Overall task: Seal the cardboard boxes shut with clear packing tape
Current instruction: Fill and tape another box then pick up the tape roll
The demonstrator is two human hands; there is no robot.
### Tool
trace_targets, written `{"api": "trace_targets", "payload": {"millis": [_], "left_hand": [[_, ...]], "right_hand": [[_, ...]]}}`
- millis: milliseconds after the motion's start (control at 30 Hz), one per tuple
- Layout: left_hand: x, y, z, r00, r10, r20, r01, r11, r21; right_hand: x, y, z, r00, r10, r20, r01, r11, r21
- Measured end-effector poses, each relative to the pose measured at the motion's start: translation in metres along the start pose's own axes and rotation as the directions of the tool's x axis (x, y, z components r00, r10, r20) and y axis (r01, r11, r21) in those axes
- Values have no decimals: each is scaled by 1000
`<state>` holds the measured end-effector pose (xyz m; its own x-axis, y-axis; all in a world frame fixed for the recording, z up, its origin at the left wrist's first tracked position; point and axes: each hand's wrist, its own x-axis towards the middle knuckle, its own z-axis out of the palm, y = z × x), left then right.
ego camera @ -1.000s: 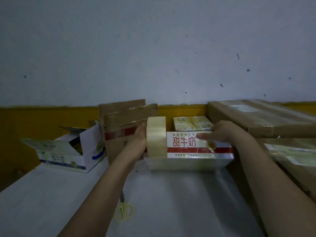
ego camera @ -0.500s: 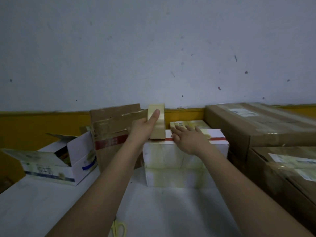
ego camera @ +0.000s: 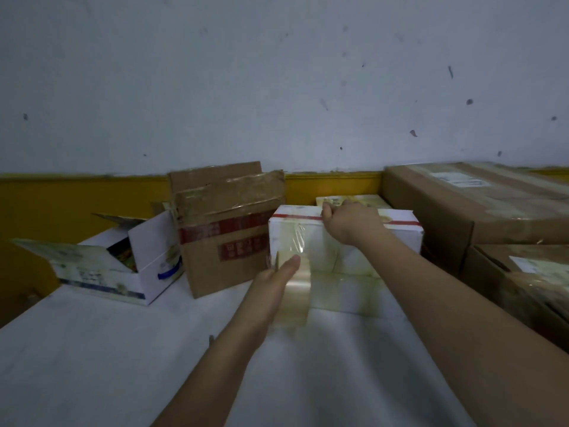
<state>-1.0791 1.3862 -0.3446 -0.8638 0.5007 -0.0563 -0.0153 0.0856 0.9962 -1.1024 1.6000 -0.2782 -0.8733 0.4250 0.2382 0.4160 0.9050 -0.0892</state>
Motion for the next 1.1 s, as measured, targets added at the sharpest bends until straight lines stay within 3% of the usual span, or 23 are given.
{"api": "trace_targets", "payload": {"millis": [233,433,533,633,733,833,933,1033,1100], "left_hand": [[12,-39,-20,969,-243,39,244,969,-24],[23,-36,-17,966,-252,51,247,965,86],[30,-43,-19,961,-275,17,275,961,32],[19,-41,-17,970,-241,41,243,969,-41],[-9,-44,-17,991,-111,72,113,993,-25],[-43,-32,-31,997,9,80,5,984,-179],[-68,-10,-46,967,126,223,-56,953,-297],[-74,8,-40,971,84,226,-23,965,-262],[-69,16,-33,987,48,156,-10,972,-234]], "right_hand": [[0,2,-3,996,-36,76,39,998,-48],[15,-23,-14,947,-207,245,218,976,-15],[26,-28,-8,946,-244,214,264,962,-68],[23,-29,-12,936,-281,212,296,954,-40],[10,-31,-30,917,-289,276,294,956,26],[3,-26,-57,888,-295,352,278,956,100],[-3,-18,-56,873,-246,422,218,969,114],[-13,-12,-20,856,-215,470,181,976,117],[-13,-14,2,888,-234,397,175,968,180]]}}
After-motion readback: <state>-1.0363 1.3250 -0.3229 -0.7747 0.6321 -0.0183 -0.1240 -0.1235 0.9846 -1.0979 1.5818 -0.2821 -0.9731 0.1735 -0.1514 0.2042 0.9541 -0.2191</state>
